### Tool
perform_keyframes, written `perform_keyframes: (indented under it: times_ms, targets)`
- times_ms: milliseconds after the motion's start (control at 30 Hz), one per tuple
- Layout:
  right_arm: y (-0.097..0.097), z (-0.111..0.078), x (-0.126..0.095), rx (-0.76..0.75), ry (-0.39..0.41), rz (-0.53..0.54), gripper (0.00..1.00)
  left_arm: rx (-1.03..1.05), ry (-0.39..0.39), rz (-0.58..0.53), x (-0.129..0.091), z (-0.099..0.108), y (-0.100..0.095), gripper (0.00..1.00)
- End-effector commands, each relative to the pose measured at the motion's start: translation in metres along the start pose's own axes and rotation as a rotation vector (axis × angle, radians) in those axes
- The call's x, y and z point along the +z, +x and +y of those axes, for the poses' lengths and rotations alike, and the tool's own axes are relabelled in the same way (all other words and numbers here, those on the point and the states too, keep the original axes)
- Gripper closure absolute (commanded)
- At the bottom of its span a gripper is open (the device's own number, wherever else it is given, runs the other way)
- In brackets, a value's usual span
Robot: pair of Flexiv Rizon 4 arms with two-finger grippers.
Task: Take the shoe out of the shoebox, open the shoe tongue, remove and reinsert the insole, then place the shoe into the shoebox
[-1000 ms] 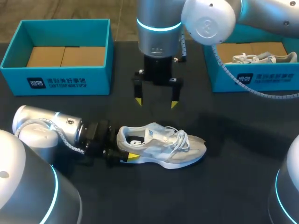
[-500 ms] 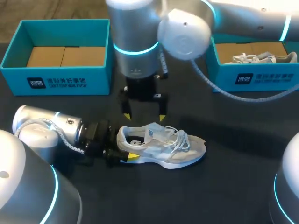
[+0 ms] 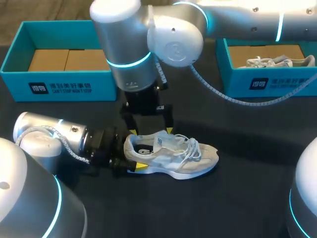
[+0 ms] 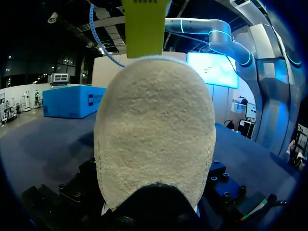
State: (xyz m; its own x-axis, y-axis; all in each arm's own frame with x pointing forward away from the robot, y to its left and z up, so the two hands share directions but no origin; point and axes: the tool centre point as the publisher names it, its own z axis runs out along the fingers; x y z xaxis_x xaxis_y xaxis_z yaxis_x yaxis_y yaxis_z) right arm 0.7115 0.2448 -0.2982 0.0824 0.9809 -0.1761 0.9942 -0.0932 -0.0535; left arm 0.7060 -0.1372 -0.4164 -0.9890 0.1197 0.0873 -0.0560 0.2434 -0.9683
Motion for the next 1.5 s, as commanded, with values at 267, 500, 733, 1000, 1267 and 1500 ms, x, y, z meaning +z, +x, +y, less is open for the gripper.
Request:
perform_keyframes:
  times_ms: [267,500,733,1000,1267,1500]
  targets:
    - [-0.002,-0.009,0.024,0.121,0.002,-0.041,0.0,-0.001,-0.003,0.001,0.001,0.003,0.0,1.0]
    - [-0.008,-0.011,0.034,0.155,0.019,-0.066,0.0,-0.001,-0.003,0.001,0.001,0.003,0.0,1.0]
    - [-0.01,-0.008,0.045,0.175,0.045,-0.101,0.0,-0.001,-0.003,0.001,0.001,0.003,0.0,1.0]
    - [-0.017,-0.006,0.047,0.177,0.033,-0.096,0.0,-0.001,-0.003,0.001,0.001,0.003,0.0,1.0]
    - [-0.027,-0.009,0.05,0.192,0.033,-0.102,0.0,-0.001,-0.003,0.001,0.001,0.003,0.0,1.0]
    - [-0.034,-0.006,0.05,0.203,0.031,-0.093,0.0,-0.001,-0.003,0.001,0.001,0.003,0.0,1.0]
